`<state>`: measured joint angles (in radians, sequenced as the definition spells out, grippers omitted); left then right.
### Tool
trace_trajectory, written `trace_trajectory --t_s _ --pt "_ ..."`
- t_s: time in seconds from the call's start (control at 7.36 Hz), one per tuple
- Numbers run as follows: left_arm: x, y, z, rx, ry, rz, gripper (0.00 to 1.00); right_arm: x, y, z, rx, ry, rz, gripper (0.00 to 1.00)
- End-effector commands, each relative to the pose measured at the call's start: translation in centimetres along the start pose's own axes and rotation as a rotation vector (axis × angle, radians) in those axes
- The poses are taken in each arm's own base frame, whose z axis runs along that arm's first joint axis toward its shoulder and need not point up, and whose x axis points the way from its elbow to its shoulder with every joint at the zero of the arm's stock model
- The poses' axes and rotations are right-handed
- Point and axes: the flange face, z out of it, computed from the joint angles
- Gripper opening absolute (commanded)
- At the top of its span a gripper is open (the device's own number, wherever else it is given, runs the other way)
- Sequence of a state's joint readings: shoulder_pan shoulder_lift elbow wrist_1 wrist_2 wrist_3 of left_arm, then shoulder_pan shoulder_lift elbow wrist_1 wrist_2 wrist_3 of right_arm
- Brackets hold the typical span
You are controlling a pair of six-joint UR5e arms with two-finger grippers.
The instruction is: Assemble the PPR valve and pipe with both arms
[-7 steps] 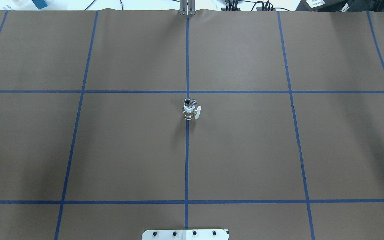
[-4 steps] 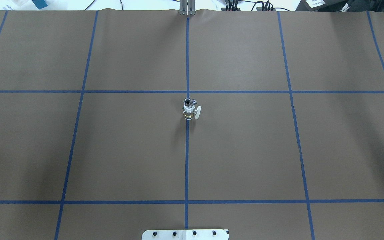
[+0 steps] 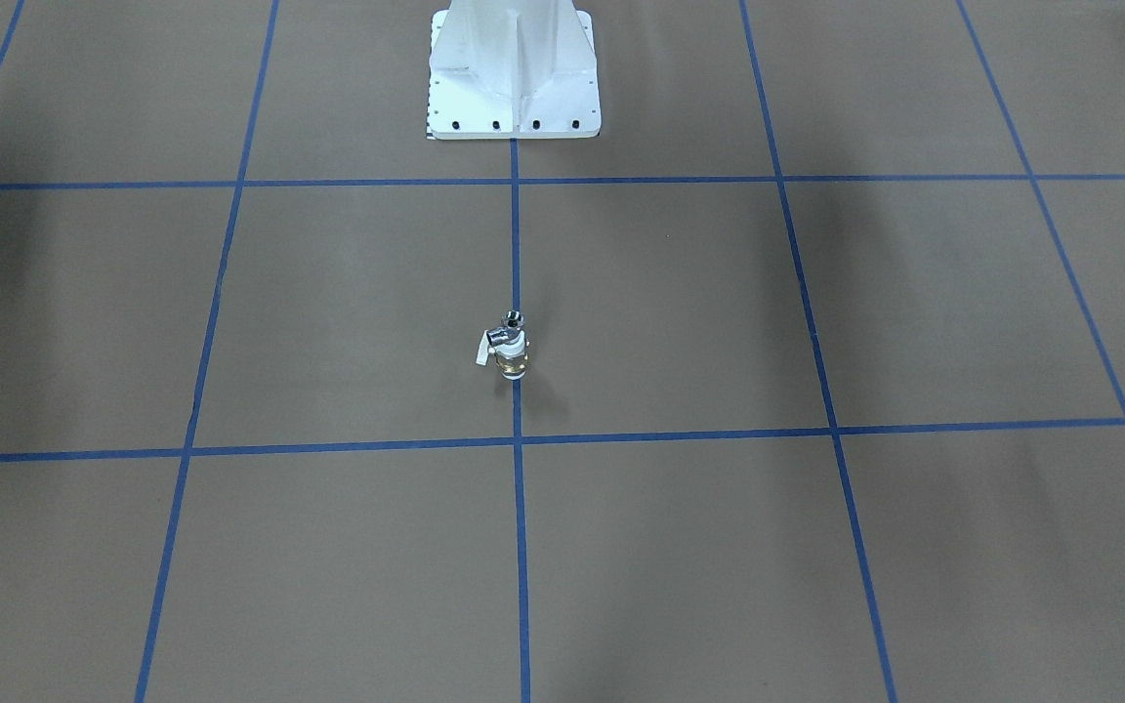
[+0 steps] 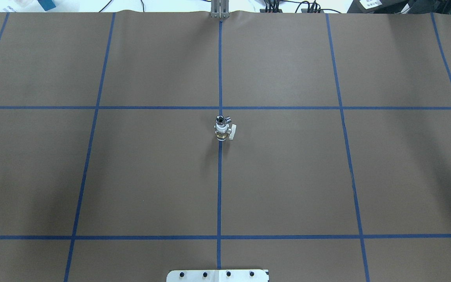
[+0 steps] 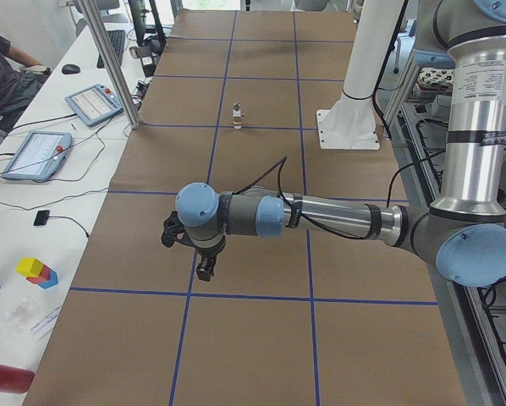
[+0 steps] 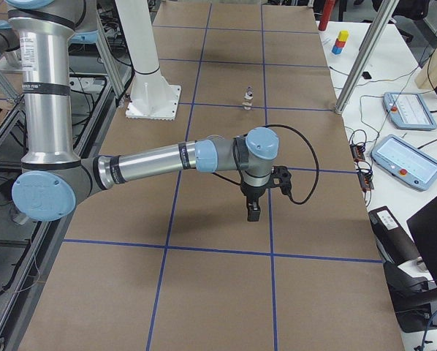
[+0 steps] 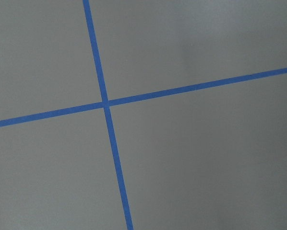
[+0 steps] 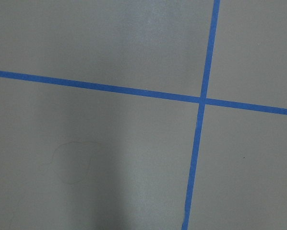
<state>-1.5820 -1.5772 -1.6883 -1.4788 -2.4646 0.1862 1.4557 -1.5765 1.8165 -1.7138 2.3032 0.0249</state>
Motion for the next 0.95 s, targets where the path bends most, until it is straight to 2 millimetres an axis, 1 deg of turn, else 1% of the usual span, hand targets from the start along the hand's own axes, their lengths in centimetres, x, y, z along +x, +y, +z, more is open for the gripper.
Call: trace_trajectory --t_s 0.0,0.27,0.54,0.81 --pt "-0.71 0.47 0.07 -0.008 -0.048 0.001 1.00 0.09 0.02 0.08 -0.001 0.002 0.001 1.00" --pt "-1.38 0.72 0.07 -0.014 -0.112 0.005 1.00 0.43 0.03 0.20 -0.004 0.025 0.005 1.00" --pt "-1.49 0.76 0.12 -0.016 -0.117 -0.006 1.00 0.43 0.03 0.20 -0.004 0.025 0.005 1.00" --pt "-1.49 0.87 0.12 -0.011 -0.119 -0.177 1.00 0.48 0.03 0.25 -0.005 0.025 0.006 1.00"
